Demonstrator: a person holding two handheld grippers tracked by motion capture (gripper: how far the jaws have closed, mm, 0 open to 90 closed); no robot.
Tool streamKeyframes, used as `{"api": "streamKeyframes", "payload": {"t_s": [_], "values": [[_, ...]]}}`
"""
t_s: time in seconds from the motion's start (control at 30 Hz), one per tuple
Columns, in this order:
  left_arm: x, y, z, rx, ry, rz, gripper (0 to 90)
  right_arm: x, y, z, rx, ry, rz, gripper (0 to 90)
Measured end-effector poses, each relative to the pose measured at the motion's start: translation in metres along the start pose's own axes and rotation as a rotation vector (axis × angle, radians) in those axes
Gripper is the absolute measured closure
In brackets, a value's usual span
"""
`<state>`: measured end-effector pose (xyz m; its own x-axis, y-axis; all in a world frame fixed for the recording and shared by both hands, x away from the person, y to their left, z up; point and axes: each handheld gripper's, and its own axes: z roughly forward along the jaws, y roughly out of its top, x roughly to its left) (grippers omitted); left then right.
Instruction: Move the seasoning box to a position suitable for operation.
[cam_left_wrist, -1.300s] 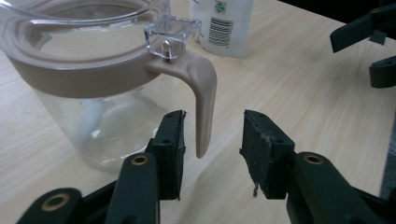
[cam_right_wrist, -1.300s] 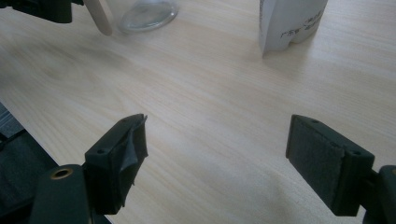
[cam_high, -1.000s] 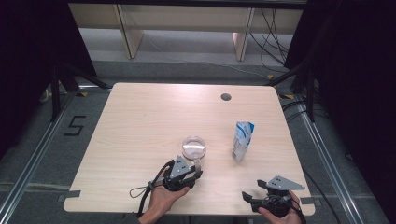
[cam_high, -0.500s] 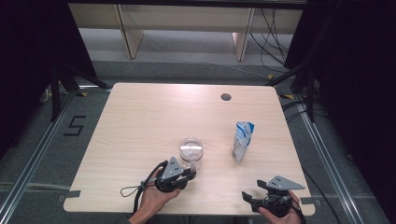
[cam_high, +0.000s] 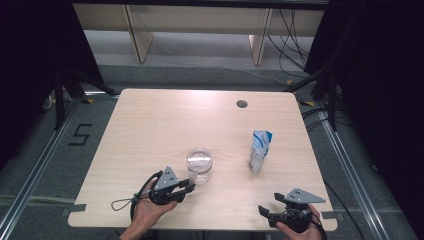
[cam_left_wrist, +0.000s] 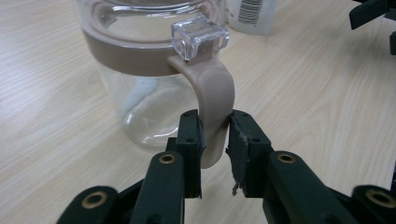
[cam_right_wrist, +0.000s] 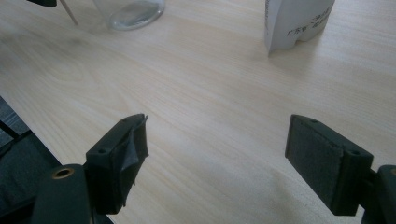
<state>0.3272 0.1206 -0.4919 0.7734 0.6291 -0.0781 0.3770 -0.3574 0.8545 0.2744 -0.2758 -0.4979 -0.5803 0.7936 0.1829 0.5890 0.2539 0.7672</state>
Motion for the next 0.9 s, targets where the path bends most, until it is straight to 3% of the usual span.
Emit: {"api": "streamKeyframes", "payload": {"t_s": [0.3,0.33,0.37,0.4,0.47,0.5,0.57,0.7,0.73,0.8,0.87,0.9], "values": [[0.016,-0.006,-0.01,-0.003,0.076,-0.038,71.9,0.0,0.0,0.0,0.0,0.001,-0.004,21.8],[0.017,-0.007,-0.011,0.002,0.091,-0.049,71.3,0.002,0.0,0.0,0.006,-0.001,0.012,21.8],[0.018,-0.006,-0.011,0.002,0.11,-0.058,70.6,0.0,0.0,0.0,-0.004,-0.007,-0.017,21.9],[0.021,-0.006,-0.01,-0.001,0.11,-0.057,70.1,0.003,0.0,0.0,0.008,0.003,0.024,21.9],[0.024,-0.006,-0.008,0.002,0.136,-0.063,68.9,0.003,0.0,0.0,0.009,0.003,0.025,21.8],[0.026,-0.005,-0.007,0.002,0.142,-0.075,68.0,0.0,0.0,0.0,-0.004,-0.006,-0.019,21.8],[0.027,-0.004,-0.006,0.018,0.147,-0.07,64.7,0.0,0.0,0.001,-0.006,0.0,-0.016,21.8],[0.023,-0.001,-0.001,0.0,0.147,-0.078,58.8,0.0,0.0,0.001,-0.005,-0.01,-0.026,21.8],[0.024,0.0,-0.001,0.003,0.148,-0.061,57.3,0.0,0.0,0.001,-0.002,-0.01,-0.021,21.9],[0.023,0.003,-0.001,-0.013,0.159,-0.068,57.4,0.0,0.0,0.0,0.003,-0.006,-0.022,21.8],[0.023,0.006,-0.002,-0.018,0.162,-0.06,60.1,0.003,0.0,0.0,0.019,0.01,0.015,21.8],[0.024,0.007,-0.002,-0.023,0.152,-0.057,61.6,0.0,0.001,0.001,0.006,0.002,-0.021,21.9]]}}
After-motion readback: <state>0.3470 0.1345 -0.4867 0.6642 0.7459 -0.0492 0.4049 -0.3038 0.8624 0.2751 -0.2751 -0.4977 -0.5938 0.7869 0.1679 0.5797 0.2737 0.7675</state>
